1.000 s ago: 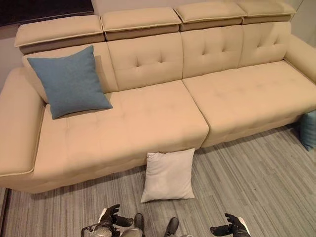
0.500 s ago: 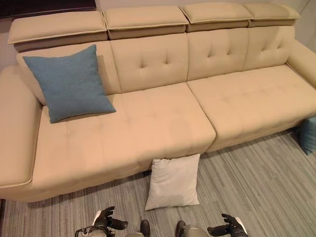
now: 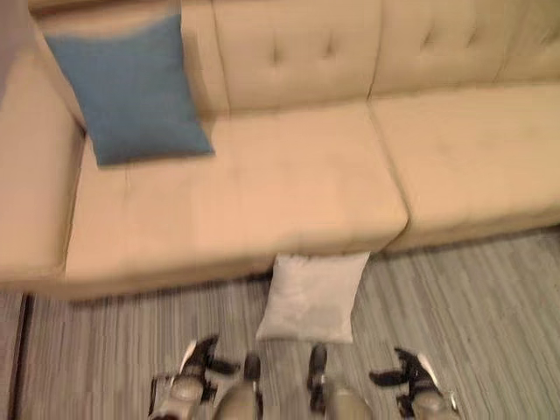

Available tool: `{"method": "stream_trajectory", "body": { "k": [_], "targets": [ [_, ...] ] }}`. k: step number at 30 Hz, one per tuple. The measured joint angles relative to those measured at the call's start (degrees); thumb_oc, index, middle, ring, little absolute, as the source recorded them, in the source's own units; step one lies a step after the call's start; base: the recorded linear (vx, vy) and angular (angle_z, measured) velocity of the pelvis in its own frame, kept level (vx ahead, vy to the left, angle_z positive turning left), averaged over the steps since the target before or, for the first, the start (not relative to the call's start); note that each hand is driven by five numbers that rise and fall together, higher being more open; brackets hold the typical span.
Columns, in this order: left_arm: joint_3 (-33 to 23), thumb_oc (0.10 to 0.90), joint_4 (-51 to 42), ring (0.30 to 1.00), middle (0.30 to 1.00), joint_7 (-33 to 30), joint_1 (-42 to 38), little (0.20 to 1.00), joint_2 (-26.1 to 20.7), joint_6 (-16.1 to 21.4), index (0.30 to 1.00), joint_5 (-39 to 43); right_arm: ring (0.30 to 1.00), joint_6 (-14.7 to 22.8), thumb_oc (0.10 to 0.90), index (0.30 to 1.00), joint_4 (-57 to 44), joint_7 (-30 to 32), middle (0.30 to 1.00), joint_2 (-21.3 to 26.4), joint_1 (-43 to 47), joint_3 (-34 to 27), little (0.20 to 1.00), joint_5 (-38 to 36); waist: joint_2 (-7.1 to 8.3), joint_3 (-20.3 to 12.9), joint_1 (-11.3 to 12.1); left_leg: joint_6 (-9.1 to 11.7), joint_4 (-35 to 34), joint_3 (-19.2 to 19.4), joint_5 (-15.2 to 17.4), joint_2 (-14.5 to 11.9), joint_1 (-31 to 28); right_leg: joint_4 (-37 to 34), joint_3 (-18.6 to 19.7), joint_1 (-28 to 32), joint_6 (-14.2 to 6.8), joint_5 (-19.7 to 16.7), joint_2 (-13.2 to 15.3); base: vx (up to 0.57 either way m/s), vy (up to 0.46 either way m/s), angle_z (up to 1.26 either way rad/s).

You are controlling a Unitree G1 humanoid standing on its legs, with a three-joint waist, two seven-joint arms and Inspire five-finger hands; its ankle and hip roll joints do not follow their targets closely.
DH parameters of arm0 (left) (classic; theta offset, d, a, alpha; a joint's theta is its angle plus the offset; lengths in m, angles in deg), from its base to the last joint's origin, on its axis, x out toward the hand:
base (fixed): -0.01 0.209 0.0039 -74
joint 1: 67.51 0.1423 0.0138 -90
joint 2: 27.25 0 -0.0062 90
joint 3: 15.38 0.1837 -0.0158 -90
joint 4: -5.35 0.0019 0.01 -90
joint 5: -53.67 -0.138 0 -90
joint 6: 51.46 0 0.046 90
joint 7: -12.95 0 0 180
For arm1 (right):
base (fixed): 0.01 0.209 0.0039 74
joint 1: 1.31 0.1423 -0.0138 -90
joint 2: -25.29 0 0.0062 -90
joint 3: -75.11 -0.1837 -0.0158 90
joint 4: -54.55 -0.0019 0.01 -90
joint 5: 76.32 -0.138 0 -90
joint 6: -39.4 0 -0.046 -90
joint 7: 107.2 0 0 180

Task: Pick up all the scattered cushions and arrange them neatly on the sofa.

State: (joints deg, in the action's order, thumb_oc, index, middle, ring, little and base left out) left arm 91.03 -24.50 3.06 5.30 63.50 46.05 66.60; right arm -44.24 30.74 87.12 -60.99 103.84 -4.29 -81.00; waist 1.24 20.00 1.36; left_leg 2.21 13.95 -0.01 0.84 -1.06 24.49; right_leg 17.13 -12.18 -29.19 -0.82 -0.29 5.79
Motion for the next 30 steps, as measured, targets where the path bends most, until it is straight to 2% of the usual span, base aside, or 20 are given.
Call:
{"method": "stream_trajectory", "body": {
  "k": [2, 4, 6, 7, 9, 11, 12, 18, 21, 26, 30],
  "targets": [
    [0.9, 0.800, -2.4, 0.900, 0.900, -1.2, -4.0, 0.900, -1.3, 0.4, 0.900, 2.1, 0.900, 0.4, 0.800, 0.900, -2.7, 1.2, 0.900, 0.4, 3.4, -0.1, 0.900, -1.4, 0.20, 3.3, -0.5, 0.3, 1.9, 0.1, 0.5, -0.1, 4.2, 2.7, 0.0, -4.6, 0.5, 0.2, 0.4, -0.07, -0.075, 0.02],
    [1.4, 0.800, -3.8, 0.900, 0.900, -2.4, -7.5, 0.900, -2.4, 1.2, 0.900, 4.3, 0.900, 0.6, 0.800, 0.900, -5.5, 2.5, 0.900, 0.7, 7.0, 0.0, 0.900, -3.3, 0.09, 4.3, -1.3, 0.2, 5.5, 0.4, 0.8, -0.6, 11.1, 5.3, 0.7, -11.3, 0.8, 0.9, 0.7, -0.12, -0.032, -0.09],
    [1.1, 0.800, -4.8, 0.900, 0.900, -2.8, -10.3, 0.900, -3.4, 1.5, 0.900, 5.5, 0.900, 1.0, 0.800, 0.900, -7.0, 3.2, 0.900, 0.7, 10.2, 0.1, 0.900, -3.6, 0.16, 6.9, -2.1, 0.3, 7.1, 0.4, 0.7, -0.8, 13.7, 6.4, 0.6, -13.5, 0.8, -0.1, 0.5, -0.16, -0.031, -0.04],
    [1.8, 0.800, -5.4, 0.900, 0.900, -3.5, -11.2, 0.900, -3.5, 1.6, 0.900, 6.4, 0.900, 0.9, 0.800, 0.900, -8.1, 3.7, 0.900, 0.7, 10.8, 0.2, 0.900, -4.4, 0.14, 6.9, -2.7, 0.1, 8.7, 0.4, 0.7, -1.1, 15.5, 7.4, 1.1, -15.4, 0.8, 0.0, 0.6, -0.12, -0.017, 0.00],
    [3.0, 0.800, -9.5, 0.900, 0.900, -4.7, -13.0, 0.900, -4.6, 2.7, 0.900, 8.0, 0.900, 1.7, 0.800, 0.900, -10.4, 5.7, 0.900, 2.3, 13.1, 0.1, 0.900, -6.4, -0.12, 6.2, -2.8, -0.5, 12.9, 0.9, 1.9, -1.2, 23.0, 10.9, 1.7, -22.8, 1.8, 0.8, 0.9, -0.11, -0.002, -0.11],
    [3.1, 0.800, -9.9, 0.900, 0.900, -5.4, -18.5, 0.900, -5.8, 3.1, 0.900, 9.2, 0.900, 2.0, 0.800, 0.900, -10.4, 7.4, 0.900, 4.5, 18.2, 0.1, 0.900, -7.9, -0.44, 6.4, -3.6, -0.5, 16.5, 1.1, 1.9, -1.0, 31.1, 14.6, 1.8, -30.9, 1.9, 0.3, 1.9, -0.05, 0.005, -0.02],
    [3.1, 0.800, -9.4, 0.900, 0.900, -6.0, -22.2, 0.900, -6.0, 3.0, 0.900, 9.6, 0.900, 2.0, 0.800, 0.900, -10.5, 8.1, 0.900, 5.4, 21.2, -0.1, 0.900, -8.4, -0.87, 7.9, -3.8, -0.4, 19.1, 1.0, 2.1, -1.0, 33.9, 16.4, 1.7, -33.3, 2.3, 0.3, 2.3, 0.00, 0.000, 0.00],
    [5.5, 0.800, -9.5, 0.900, 0.900, -10.1, -38.6, 0.900, -8.5, 4.3, 0.900, 12.4, 0.900, 3.6, 0.800, 0.900, -10.0, 11.5, 0.900, 9.6, 38.5, 0.2, 0.900, -12.9, -2.19, 9.0, -3.0, -1.1, 29.0, 2.6, 4.9, -1.1, 49.9, 25.2, 4.6, -50.1, 3.5, 1.4, 2.9, 0.02, -0.008, -0.04],
    [6.1, 0.800, -9.5, 0.900, 0.900, -11.3, -41.8, 0.900, -8.8, 4.7, 0.900, 13.0, 0.900, 4.0, 0.800, 0.900, -10.6, 12.5, 0.900, 10.5, 42.8, 1.5, 0.900, -14.5, -2.72, 9.3, -2.7, -1.0, 30.0, 2.6, 5.0, -1.1, 53.1, 26.7, 4.9, -53.5, 3.8, 1.6, 3.0, 0.05, -0.015, 0.00],
    [6.5, 0.800, -8.5, 0.900, 0.900, -13.5, -45.0, 0.900, -9.5, 5.0, 0.900, 14.1, 0.900, 5.3, 0.800, 0.900, -13.8, 15.0, 0.900, 12.1, 45.7, 2.6, 0.900, -14.7, -2.73, 9.3, -2.4, -1.0, 31.2, 2.6, 5.1, -1.1, 57.4, 27.3, 4.9, -57.9, 4.0, 1.8, 3.0, 0.01, -0.014, -0.01],
    [8.3, 0.800, -6.9, 0.900, 0.900, -15.9, -49.6, 0.900, -9.3, 4.9, 0.900, 14.6, 0.900, 6.4, 0.800, 0.900, -19.6, 16.6, 0.900, 12.4, 45.4, 5.3, 0.900, -14.3, -2.70, 9.3, -3.9, -1.4, 33.2, 2.8, 6.2, -1.0, 60.8, 28.1, 5.5, -60.8, 4.1, 2.0, 3.0, 0.05, -0.048, -0.05]
  ]
}}
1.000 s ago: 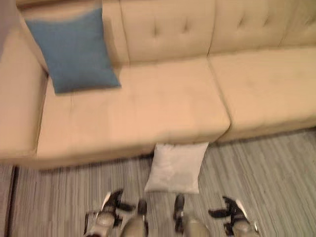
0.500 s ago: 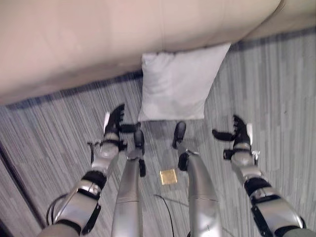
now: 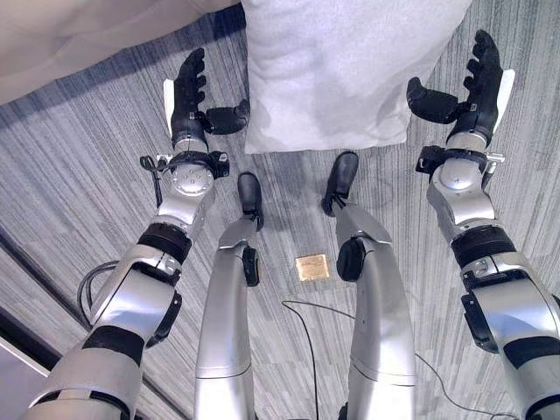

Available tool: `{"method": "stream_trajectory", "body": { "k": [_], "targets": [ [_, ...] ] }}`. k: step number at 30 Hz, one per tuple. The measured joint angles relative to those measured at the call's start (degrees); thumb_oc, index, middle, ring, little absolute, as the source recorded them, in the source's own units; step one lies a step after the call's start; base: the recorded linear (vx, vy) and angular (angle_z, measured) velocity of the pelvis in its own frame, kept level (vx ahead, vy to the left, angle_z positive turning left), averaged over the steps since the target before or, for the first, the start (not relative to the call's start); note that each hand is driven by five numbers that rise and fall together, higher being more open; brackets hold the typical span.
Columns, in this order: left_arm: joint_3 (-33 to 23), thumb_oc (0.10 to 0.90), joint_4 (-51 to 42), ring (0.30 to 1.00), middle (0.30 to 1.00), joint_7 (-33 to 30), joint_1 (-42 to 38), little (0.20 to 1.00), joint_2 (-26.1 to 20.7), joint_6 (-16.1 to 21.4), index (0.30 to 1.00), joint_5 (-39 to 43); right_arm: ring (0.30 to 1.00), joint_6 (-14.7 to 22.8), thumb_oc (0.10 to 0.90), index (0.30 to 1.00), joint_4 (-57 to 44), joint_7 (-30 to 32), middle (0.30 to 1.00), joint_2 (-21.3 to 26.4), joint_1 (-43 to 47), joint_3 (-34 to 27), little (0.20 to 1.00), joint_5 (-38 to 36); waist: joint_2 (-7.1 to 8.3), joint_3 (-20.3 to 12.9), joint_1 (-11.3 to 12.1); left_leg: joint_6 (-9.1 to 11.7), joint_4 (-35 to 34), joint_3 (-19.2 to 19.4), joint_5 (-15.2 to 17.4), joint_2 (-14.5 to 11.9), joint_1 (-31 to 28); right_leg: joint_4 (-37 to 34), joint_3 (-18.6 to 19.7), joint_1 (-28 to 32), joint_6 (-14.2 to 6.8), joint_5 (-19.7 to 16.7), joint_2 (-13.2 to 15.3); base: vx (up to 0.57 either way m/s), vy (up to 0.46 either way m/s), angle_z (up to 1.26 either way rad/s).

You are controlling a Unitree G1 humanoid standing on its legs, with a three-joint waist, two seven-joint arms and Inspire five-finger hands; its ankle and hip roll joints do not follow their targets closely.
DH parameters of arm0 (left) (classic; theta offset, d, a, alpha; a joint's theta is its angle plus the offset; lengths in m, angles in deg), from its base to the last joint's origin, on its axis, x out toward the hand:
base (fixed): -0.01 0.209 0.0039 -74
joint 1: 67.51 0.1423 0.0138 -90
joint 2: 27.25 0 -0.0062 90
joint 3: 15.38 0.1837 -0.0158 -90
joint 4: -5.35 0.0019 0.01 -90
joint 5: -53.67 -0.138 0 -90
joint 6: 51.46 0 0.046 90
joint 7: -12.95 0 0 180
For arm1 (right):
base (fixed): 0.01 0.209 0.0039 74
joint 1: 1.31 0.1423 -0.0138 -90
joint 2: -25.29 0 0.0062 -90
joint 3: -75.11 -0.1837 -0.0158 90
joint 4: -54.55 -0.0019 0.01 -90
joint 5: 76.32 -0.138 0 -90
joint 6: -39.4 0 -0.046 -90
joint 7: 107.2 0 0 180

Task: Pick up all the scattered cushions and arrange them neatly on the sofa.

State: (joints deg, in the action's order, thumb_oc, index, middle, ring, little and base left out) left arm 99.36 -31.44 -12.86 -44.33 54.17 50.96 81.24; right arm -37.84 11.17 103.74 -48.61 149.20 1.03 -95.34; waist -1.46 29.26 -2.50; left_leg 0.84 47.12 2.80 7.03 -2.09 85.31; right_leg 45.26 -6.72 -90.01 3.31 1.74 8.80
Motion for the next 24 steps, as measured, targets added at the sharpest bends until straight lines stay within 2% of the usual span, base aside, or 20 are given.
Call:
{"method": "stream_trajectory", "body": {
  "k": [6, 10, 11, 12, 16, 21, 24],
  "targets": [
    [1.6, 0.800, -0.3, 0.900, 0.900, -1.7, -6.5, 0.900, -0.1, 0.0, 0.900, 1.6, 0.900, 0.6, 0.800, 0.900, -4.4, 1.7, 0.900, 0.0, 0.4, 1.2, 0.900, 0.3, 0.05, 0.0, -2.5, -0.7, 0.7, 0.8, 0.8, -0.1, 2.4, -0.4, 0.9, -2.2, -0.9, -0.6, -0.1, 0.01, 0.000, -0.06],
    [2.6, 0.800, -1.3, 0.900, 0.900, -3.6, -6.3, 0.900, 0.5, -0.1, 0.900, 1.7, 0.900, 1.0, 0.800, 0.900, -8.5, 2.0, 0.900, 0.0, -0.5, 1.6, 0.900, 1.5, 0.07, 0.0, -3.2, -1.3, 0.9, 1.7, 1.3, -0.1, 2.5, -1.5, 2.2, -2.3, -1.8, -1.4, -0.7, 0.01, 0.009, -0.12],
    [2.7, 0.722, -1.4, 0.782, 0.782, -3.8, -6.2, 0.782, 1.4, -0.1, 0.782, 1.7, 0.900, 1.1, 0.800, 0.900, -9.4, 2.1, 0.900, -0.1, -0.4, 1.7, 0.900, 2.3, 0.08, 0.0, -3.3, -1.5, 1.1, 1.9, 1.5, -0.1, 2.5, -1.5, 2.5, -2.3, -1.9, -1.5, -0.7, 0.00, -0.009, -0.07],
    [2.7, 0.400, -1.5, 0.300, 0.300, -4.1, -6.2, 0.300, 1.8, -0.1, 0.300, 1.8, 0.900, 1.1, 0.800, 0.900, -9.7, 2.1, 0.900, -0.1, -0.4, 1.8, 0.900, 2.7, 0.08, 0.0, -3.3, -1.7, 1.3, 2.0, 1.6, -0.1, 2.5, -1.5, 2.5, -2.2, -2.0, -1.6, -0.7, 0.00, -0.011, -0.05],
    [2.1, 0.400, -2.2, 0.300, 0.300, -5.6, -5.7, 0.300, 3.7, -0.1, 0.300, 4.2, 0.900, 1.5, 0.800, 0.900, -11.2, 2.2, 0.900, -0.2, -0.4, 2.6, 0.900, 4.7, 0.29, 0.0, -3.4, -2.4, 2.1, 2.7, 2.0, -0.1, 2.5, -1.7, 3.2, -2.1, -2.6, -1.8, -0.6, 0.00, -0.007, -0.05],
    [2.0, 0.400, -2.7, 0.300, 0.300, -6.2, -5.3, 0.300, 3.0, -0.1, 0.300, 4.5, 0.900, 1.6, 0.800, 0.900, -11.4, 2.0, 0.900, -0.3, -1.1, 3.8, 0.900, 6.0, 0.44, 0.0, -4.7, -2.9, 2.5, 3.3, 2.4, -0.1, 2.4, -2.5, 3.9, -1.7, -3.5, -2.5, -0.7, 0.00, -0.017, -0.06],
    [0.9, 0.400, -7.4, 0.300, 0.300, -6.3, -3.3, 0.300, 2.6, 0.1, 0.300, 5.1, 0.900, 1.6, 0.800, 0.900, -11.3, 2.0, 0.900, -0.5, -3.3, 3.4, 0.900, 6.5, 0.47, 0.0, -4.8, -3.0, 1.6, 3.4, 2.3, 0.0, 1.8, -3.4, 3.9, -1.0, -3.6, -2.9, -0.7, 0.00, 0.000, 0.00]
  ]
}}
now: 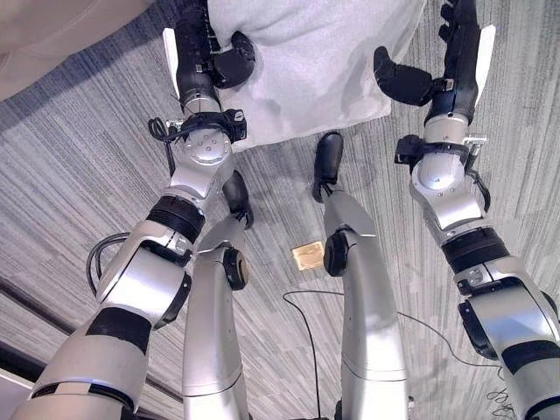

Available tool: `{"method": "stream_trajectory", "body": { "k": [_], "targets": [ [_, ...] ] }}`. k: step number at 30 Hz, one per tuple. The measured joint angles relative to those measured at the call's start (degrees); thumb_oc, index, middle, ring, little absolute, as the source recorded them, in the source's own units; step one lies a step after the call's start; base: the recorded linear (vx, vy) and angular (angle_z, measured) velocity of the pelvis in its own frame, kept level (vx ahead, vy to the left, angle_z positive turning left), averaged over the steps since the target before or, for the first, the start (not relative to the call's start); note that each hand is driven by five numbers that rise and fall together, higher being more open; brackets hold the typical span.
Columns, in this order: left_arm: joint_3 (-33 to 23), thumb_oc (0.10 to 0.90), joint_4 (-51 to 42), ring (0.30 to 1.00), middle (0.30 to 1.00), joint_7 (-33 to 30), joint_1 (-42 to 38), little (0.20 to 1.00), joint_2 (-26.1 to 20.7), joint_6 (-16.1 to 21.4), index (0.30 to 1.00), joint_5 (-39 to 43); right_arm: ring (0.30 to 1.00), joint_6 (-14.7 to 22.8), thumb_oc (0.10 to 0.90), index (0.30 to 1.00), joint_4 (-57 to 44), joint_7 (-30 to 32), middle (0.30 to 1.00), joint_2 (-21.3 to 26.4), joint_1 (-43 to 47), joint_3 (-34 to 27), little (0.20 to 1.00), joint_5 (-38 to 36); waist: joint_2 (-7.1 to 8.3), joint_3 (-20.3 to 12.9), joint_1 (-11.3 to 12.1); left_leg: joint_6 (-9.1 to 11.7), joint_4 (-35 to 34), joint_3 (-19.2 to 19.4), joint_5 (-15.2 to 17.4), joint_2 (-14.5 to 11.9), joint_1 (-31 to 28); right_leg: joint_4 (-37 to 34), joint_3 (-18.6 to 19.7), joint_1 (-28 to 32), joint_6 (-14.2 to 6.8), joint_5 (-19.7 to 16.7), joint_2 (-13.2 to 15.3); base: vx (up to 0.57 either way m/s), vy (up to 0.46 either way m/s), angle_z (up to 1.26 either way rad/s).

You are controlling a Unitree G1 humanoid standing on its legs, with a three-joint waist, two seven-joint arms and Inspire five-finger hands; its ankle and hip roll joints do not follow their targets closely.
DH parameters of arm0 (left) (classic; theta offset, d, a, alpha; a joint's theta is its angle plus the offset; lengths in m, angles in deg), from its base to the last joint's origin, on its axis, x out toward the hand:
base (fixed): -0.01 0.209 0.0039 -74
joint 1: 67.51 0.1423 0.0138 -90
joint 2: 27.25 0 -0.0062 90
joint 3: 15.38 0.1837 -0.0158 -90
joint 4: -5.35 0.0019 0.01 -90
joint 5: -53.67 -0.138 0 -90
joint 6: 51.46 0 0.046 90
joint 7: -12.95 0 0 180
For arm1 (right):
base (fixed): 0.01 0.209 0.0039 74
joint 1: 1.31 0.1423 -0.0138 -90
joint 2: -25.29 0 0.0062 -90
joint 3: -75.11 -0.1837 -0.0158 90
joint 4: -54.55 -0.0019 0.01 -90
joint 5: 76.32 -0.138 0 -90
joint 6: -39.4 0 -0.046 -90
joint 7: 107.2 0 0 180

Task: Pick up all the scattered cushions and arrange them neatly on the sofa.

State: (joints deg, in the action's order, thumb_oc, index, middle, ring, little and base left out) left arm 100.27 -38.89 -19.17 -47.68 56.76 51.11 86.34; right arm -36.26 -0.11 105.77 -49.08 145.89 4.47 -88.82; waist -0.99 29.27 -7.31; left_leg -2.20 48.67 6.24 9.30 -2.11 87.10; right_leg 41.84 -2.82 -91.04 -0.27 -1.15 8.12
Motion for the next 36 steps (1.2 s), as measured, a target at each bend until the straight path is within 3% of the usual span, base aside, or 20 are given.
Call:
{"method": "stream_trajectory", "body": {
  "k": [9, 17, 26, 30, 36],
  "targets": [
    [0.0, 0.400, -6.3, 0.300, 0.300, 2.3, 3.9, 0.300, -4.0, 0.0, 0.300, -0.2, 0.900, 0.0, 0.800, 0.900, 0.1, -0.3, 0.900, 0.2, 0.2, -3.2, 0.900, 0.0, 0.00, 0.0, 0.5, 0.8, -3.1, -0.3, -1.4, 0.3, -0.9, -1.3, -0.6, 0.4, 0.4, -0.4, 0.2, -0.01, -0.005, 0.02],
    [-1.3, 0.400, -11.3, 0.300, 0.300, 5.3, 9.5, 0.300, -7.3, 0.2, 0.300, -1.8, 0.900, 0.1, 0.800, 0.900, 2.9, -3.8, 0.900, 6.3, 1.8, -2.6, 0.900, -0.2, -0.07, -0.1, 3.5, 2.3, -5.1, -1.9, -3.1, 0.3, -2.1, -1.8, -2.1, 1.6, 1.4, -0.3, 0.2, 0.00, -0.006, 0.06],
    [-2.1, 0.400, -12.9, 0.300, 0.300, 7.1, 14.1, 0.300, -7.9, 0.2, 0.300, -1.7, 0.900, 0.0, 0.800, 0.900, 11.6, -7.6, 0.900, 6.5, 4.5, -0.6, 0.900, -5.7, -0.07, -0.1, 6.5, 3.0, -4.0, -3.9, -3.5, 1.1, -0.4, 0.8, -4.0, 0.3, 2.2, 1.3, 1.3, 0.01, -0.003, 0.08],
    [-1.4, 0.400, -12.9, 0.300, 0.300, 7.9, 14.0, 0.300, -7.9, 0.2, 0.300, -1.6, 0.900, -0.5, 0.800, 0.900, 12.7, -9.6, 0.900, 6.1, 4.7, 2.7, 0.900, -7.1, -0.08, -0.1, 6.7, 2.8, -2.9, -4.2, -3.1, 1.7, 0.1, 2.6, -4.2, -0.2, 2.6, 2.1, 2.1, 0.02, 0.014, 0.08],
    [1.3, 0.400, -12.7, 0.300, 0.300, 6.4, 10.7, 0.300, -5.1, 0.2, 0.300, 0.5, 0.900, -1.2, 0.800, 0.900, 19.3, -10.3, 0.900, 1.2, 10.6, 6.0, 0.900, -13.2, -0.15, 0.0, 7.0, 2.2, 0.5, -4.4, -2.3, 2.8, 2.1, 6.8, -3.9, -2.0, 2.2, 3.7, 3.8, 0.04, 0.029, 0.07]
  ]
}}
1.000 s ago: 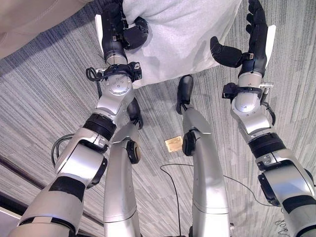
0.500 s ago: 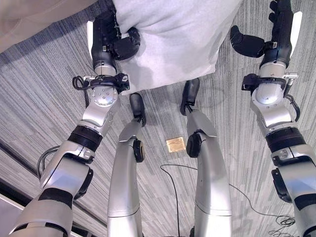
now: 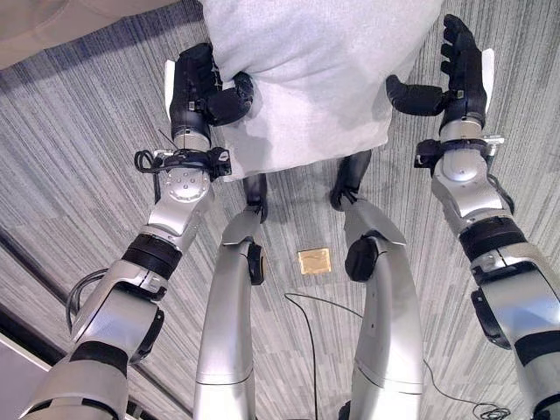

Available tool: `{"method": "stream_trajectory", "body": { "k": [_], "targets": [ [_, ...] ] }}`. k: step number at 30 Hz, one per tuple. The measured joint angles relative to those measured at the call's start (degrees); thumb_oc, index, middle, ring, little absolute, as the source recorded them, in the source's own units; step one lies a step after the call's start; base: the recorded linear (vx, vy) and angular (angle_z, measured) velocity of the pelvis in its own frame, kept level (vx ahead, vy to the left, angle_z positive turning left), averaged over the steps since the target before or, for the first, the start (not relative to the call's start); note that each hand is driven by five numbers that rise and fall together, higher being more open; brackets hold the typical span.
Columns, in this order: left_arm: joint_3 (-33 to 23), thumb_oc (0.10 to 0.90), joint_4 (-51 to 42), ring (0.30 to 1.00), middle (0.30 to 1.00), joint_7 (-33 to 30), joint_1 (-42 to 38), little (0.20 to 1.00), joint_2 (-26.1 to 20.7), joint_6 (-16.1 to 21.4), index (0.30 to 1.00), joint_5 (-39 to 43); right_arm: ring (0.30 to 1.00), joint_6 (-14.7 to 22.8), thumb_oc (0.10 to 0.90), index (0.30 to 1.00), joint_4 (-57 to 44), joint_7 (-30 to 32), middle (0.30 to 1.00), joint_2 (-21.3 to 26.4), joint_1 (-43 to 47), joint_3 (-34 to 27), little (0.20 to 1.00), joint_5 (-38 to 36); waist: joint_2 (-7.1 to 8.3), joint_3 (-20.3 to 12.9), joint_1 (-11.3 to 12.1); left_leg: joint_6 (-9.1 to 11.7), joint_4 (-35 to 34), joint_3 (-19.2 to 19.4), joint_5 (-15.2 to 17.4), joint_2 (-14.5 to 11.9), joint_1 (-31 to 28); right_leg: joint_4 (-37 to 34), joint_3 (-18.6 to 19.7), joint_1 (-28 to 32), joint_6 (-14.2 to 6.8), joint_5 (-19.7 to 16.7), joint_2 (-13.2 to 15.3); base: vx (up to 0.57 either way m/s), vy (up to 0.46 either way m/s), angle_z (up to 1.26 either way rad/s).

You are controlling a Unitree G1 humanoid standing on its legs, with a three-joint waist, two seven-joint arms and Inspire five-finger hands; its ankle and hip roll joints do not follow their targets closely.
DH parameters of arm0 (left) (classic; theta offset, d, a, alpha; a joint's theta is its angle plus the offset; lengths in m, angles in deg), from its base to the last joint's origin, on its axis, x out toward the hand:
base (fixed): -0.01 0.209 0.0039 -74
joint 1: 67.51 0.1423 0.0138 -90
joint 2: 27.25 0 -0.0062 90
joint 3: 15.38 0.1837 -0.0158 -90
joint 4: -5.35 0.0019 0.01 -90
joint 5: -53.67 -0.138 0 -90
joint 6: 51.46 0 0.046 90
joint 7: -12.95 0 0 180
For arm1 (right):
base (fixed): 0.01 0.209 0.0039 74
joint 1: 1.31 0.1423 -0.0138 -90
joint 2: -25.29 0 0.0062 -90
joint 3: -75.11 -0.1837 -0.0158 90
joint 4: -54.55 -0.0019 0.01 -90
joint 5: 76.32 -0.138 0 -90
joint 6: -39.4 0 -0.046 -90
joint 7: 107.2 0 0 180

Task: Pick up all the scattered cushions and arrange them neatly on the sofa.

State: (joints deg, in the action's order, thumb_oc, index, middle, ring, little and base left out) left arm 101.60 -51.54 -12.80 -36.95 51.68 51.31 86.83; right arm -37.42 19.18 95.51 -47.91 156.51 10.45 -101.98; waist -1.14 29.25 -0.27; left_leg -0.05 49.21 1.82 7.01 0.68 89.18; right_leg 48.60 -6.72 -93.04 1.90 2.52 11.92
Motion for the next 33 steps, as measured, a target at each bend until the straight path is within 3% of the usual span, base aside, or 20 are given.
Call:
{"method": "stream_trajectory", "body": {
  "k": [3, 4, 5, 6, 12, 17, 20, 23, 25, 26, 27, 29, 31, 33],
  "targets": [
    [1.5, 0.400, 0.1, 0.300, 0.300, -0.5, -2.7, 0.300, 2.0, 0.0, 0.300, 0.6, 0.900, 0.0, 0.800, 0.900, 1.1, 0.2, 0.900, -1.1, 1.0, 0.1, 0.900, -4.0, 0.00, 0.0, 1.4, 0.1, 2.1, -0.4, 0.5, 0.3, 1.3, 2.1, -0.2, -1.0, 0.2, 0.5, 0.6, 0.02, 0.015, 0.05],
    [1.8, 0.400, 0.1, 0.300, 0.300, -1.5, -2.8, 0.300, 2.3, 0.0, 0.300, 0.9, 0.691, 0.0, 0.660, 0.691, 1.1, 0.2, 0.691, -2.5, 1.2, 0.2, 0.691, -6.8, -0.03, 0.1, 1.1, 0.0, 3.0, -0.4, 0.9, 0.4, 1.4, 3.0, 0.0, -1.2, 0.0, 0.8, 0.7, 0.00, 0.000, 0.00],
    [1.8, 0.400, 0.1, 0.300, 0.300, -1.8, -2.8, 0.300, 2.3, 0.0, 0.300, 1.5, 0.580, 0.1, 0.587, 0.580, 1.1, 0.2, 0.580, -3.0, 1.2, 0.2, 0.580, -8.5, -0.02, 0.1, 1.0, 0.0, 3.3, -0.4, 1.0, 0.4, 1.4, 3.4, 0.0, -1.2, 0.1, 0.9, 0.8, 0.00, 0.000, 0.00],
    [1.8, 0.400, 0.1, 0.300, 0.300, -2.3, -2.9, 0.300, 2.3, 0.0, 0.300, 1.7, 0.300, 0.2, 0.400, 0.300, 1.0, 0.2, 0.300, -3.5, 1.2, 0.1, 0.300, -9.8, -0.01, 0.1, 0.9, -0.1, 3.5, -0.4, 1.1, 0.4, 1.4, 3.5, 0.0, -1.2, 0.1, 0.9, 0.8, 0.02, 0.031, -0.01],
    [0.8, 0.400, 0.1, 0.300, 0.300, -4.1, -3.2, 0.300, 2.4, 0.0, 0.300, 1.9, 0.300, 1.5, 0.400, 0.300, -1.0, 0.2, 0.300, -4.2, 0.3, -0.8, 0.300, -16.0, 0.00, 0.1, 0.8, 0.0, 3.4, -0.4, 1.1, 0.3, 1.4, 3.4, 0.1, -1.2, 0.1, 0.9, 0.7, 0.00, 0.005, 0.00],
    [-1.8, 0.400, 0.0, 0.300, 0.300, -4.9, -3.0, 0.300, 2.5, 0.0, 0.300, 1.7, 0.300, 1.5, 0.400, 0.300, -7.8, 0.3, 0.300, -3.5, -2.4, -1.3, 0.300, -15.8, 0.05, 0.2, 0.0, 0.2, 1.3, -0.3, 0.4, 0.4, 0.7, 1.6, 0.0, -0.7, 0.2, 0.5, 0.5, 0.00, 0.000, 0.00],
    [-4.8, 0.400, -0.1, 0.300, 0.300, -5.4, -2.1, 0.300, 2.8, 0.0, 0.300, 1.6, 0.300, 1.5, 0.400, 0.300, -12.1, 0.3, 0.300, -3.5, -4.5, -1.6, 0.300, -13.7, 0.08, 0.2, -1.0, 0.7, -5.1, -0.2, -2.1, 0.4, -2.9, -3.9, -0.8, 2.3, 0.5, -1.5, 0.1, -0.02, 0.001, 0.00],
    [-7.6, 0.400, -2.9, 0.300, 0.300, -5.5, -0.2, 0.300, 3.9, -0.3, 0.300, 1.5, 0.300, 0.7, 0.400, 0.300, -19.9, 1.3, 0.300, -2.1, -8.1, -5.5, 0.300, -7.8, 0.30, 0.4, -1.7, 0.9, -16.7, -0.9, -6.8, -0.2, -9.4, -16.7, -2.8, 10.0, 0.3, -6.2, -1.8, -0.08, -0.031, -0.07],
    [-9.0, 0.400, -4.9, 0.300, 0.300, -5.5, 4.3, 0.300, 5.6, -0.6, 0.300, 1.1, 0.300, 0.2, 0.400, 0.300, -24.0, 2.4, 0.300, -3.3, -13.3, -6.9, 0.300, -5.4, 0.51, 0.4, -2.3, 1.4, -22.1, -1.4, -8.6, 0.0, -15.0, -21.3, -3.6, 15.4, -0.2, -7.5, -2.3, -0.07, -0.056, 0.02],
    [-8.9, 0.400, -6.7, 0.300, 0.300, -5.6, 8.8, 0.300, 7.0, -0.6, 0.300, 0.4, 0.300, 0.5, 0.400, 0.300, -27.4, 2.6, 0.300, -3.6, -18.8, -7.2, 0.300, -3.5, 0.63, -2.0, -2.4, 1.6, -24.2, -1.6, -8.9, 0.1, -16.5, -22.1, -3.7, 16.3, -0.5, -7.3, -2.3, -0.04, -0.051, 0.09],
    [-8.9, 0.400, -10.9, 0.300, 0.300, -5.7, 15.4, 0.300, 8.2, -0.2, 0.300, -0.3, 0.300, 1.7, 0.400, 0.300, -32.2, 3.0, 0.300, -4.4, -26.5, -8.1, 0.300, -0.7, 0.53, -9.0, -2.4, 1.6, -25.0, -2.0, -8.9, 0.1, -14.2, -21.6, -3.7, 13.6, -1.7, -6.4, -2.4, -0.05, -0.066, 0.09],
    [-9.3, 0.400, -14.4, 0.300, 0.300, -6.0, 17.2, 0.300, 8.9, -0.1, 0.300, -1.3, 0.300, 1.7, 0.400, 0.300, -38.0, 4.2, 0.300, -5.1, -31.1, -11.0, 0.300, 2.0, 0.43, -8.9, -2.1, 2.1, -25.8, -2.4, -9.3, -0.1, -15.8, -21.5, -3.8, 14.9, -1.4, -6.6, -2.7, -0.04, -0.082, 0.05],
    [-10.3, 0.400, -20.7, 0.300, 0.300, -6.0, 23.7, 0.300, 9.0, 0.1, 0.300, -1.3, 0.300, 1.8, 0.400, 0.300, -44.3, 5.8, 0.300, -8.8, -37.2, -12.3, 0.300, 4.5, 0.35, -6.4, -2.1, 3.1, -29.4, -2.6, -10.1, -0.2, -23.3, -22.6, -3.8, 21.2, -1.8, -6.1, -2.8, -0.07, -0.104, 0.04],
    [-10.4, 0.400, -25.7, 0.300, 0.300, -5.9, 27.6, 0.300, 7.3, 1.5, 0.300, -1.6, 0.300, 2.2, 0.400, 0.300, -49.3, 5.9, 0.300, -8.9, -42.2, -12.7, 0.300, 5.5, 0.12, -5.3, -1.9, 3.5, -30.6, -3.2, -10.7, -0.5, -29.3, -22.8, -4.4, 27.2, -1.0, -5.5, -2.9, -0.01, -0.133, 0.13]
  ]
}}
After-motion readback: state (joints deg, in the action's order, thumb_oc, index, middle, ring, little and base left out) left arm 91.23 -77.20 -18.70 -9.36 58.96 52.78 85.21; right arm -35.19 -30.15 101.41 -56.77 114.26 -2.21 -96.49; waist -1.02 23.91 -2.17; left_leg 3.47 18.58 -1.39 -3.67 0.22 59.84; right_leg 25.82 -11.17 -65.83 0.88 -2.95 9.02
